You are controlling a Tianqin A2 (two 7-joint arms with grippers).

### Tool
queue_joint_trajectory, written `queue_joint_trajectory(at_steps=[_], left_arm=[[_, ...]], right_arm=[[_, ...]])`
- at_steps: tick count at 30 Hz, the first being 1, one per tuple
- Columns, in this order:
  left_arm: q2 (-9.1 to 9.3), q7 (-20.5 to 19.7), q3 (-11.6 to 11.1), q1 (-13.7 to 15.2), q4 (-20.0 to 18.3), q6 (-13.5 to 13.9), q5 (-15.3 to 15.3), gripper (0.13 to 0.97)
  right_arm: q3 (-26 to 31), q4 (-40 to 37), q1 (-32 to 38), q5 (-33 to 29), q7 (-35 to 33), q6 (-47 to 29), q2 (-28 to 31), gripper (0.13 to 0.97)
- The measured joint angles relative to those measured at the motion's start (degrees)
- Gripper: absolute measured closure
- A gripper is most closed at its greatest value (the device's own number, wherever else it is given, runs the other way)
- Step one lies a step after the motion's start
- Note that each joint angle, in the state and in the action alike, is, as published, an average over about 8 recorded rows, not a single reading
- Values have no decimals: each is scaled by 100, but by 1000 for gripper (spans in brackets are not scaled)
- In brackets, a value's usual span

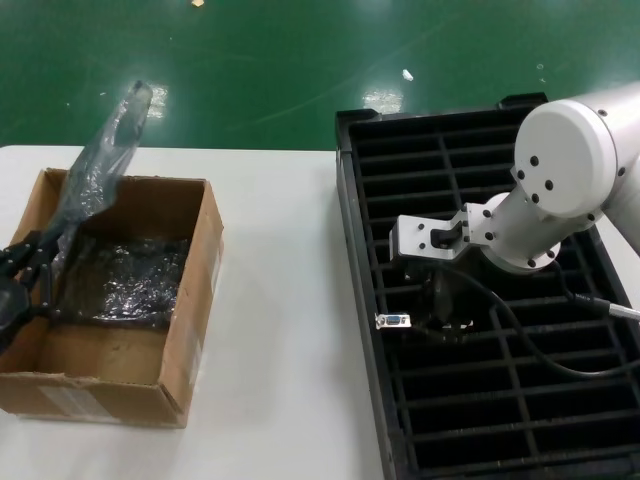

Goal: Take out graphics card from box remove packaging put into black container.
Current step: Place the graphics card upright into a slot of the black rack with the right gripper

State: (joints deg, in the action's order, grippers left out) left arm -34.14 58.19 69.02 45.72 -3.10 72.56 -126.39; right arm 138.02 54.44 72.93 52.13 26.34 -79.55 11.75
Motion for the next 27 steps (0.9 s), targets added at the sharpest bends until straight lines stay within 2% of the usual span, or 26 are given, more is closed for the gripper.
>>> queue_joint_trajectory(at_steps=[12, 23, 27], left_arm=[[-6, 19, -38, -69, -104, 45, -39, 958], [19, -35, -89, -221, -414, 130, -105, 958], [42, -114, -104, -322, -637, 134, -132, 958]], right_arm=[[-13, 77, -20, -14, 81, -99, 30, 907], [-86, 1106, -125, -114, 706, -541, 303, 849], [-158, 1494, -192, -121, 947, -690, 438, 789]])
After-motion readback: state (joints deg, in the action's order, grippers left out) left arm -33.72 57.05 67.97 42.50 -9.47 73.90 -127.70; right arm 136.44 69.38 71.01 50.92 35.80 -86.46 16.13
